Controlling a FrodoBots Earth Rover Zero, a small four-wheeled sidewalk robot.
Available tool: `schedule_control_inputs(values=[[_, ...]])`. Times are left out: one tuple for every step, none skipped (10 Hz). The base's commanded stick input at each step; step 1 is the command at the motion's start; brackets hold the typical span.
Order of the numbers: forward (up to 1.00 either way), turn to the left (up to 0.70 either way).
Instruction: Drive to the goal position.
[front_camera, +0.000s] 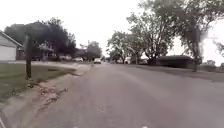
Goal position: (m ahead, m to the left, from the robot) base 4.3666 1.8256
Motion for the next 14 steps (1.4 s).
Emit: schedule_control_inputs(values=[[0.7, 0.0], [0.7, 0.0], [0.7, 0.0], [0.7, 0.0], [0.7, 0.0], [0.7, 0.0], [0.7, 0.0], [0.7, 0.02], [0.7, 0.22], [0.7, 0.35], [0.7, 0.35], [0.7, 0.35], [0.7, 0.35], [0.7, 0.35]])
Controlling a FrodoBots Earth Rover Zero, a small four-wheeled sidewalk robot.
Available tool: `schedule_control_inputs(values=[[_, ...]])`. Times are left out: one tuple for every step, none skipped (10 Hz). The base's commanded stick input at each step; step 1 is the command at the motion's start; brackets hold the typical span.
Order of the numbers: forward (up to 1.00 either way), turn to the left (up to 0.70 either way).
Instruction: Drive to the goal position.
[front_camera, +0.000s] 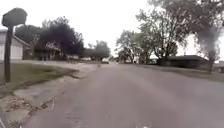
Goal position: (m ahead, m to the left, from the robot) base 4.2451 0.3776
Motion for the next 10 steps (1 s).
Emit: schedule_control_inputs(values=[[0.7, 0.35], [0.7, 0.35], [0.7, 0.31], [0.7, 0.18], [0.7, 0.04], [0.7, 0.0], [0.7, 0.0], [0.7, 0.0], [0.7, 0.0], [0.7, 0.0]])
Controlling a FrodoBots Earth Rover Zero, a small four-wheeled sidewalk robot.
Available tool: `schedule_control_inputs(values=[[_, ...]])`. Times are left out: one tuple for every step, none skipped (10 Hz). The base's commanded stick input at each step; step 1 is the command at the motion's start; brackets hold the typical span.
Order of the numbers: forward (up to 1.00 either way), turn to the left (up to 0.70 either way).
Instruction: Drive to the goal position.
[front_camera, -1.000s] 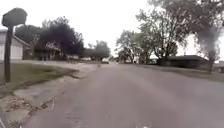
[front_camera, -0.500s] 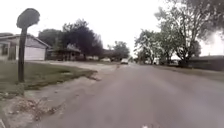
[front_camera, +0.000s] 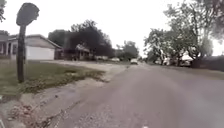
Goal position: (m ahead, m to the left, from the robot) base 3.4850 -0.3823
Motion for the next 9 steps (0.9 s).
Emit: schedule_control_inputs(values=[[0.7, 0.0], [0.7, 0.0], [0.7, 0.0], [0.7, -0.05], [0.7, -0.32], [0.7, -0.35], [0.7, -0.35], [0.7, -0.35], [0.7, -0.35]])
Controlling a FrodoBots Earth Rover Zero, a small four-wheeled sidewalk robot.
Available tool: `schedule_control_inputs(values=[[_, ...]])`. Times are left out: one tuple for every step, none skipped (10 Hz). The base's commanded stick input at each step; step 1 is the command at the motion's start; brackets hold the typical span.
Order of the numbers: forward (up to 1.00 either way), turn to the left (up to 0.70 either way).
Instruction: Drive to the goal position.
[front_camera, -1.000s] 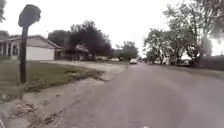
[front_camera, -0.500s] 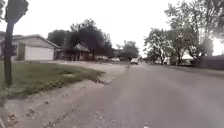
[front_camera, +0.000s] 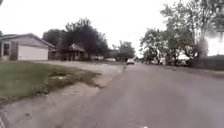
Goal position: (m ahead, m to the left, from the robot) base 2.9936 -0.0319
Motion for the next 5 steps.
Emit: schedule_control_inputs(values=[[0.7, -0.29], [0.7, -0.07], [0.7, 0.0], [0.7, 0.0], [0.7, 0.0]])
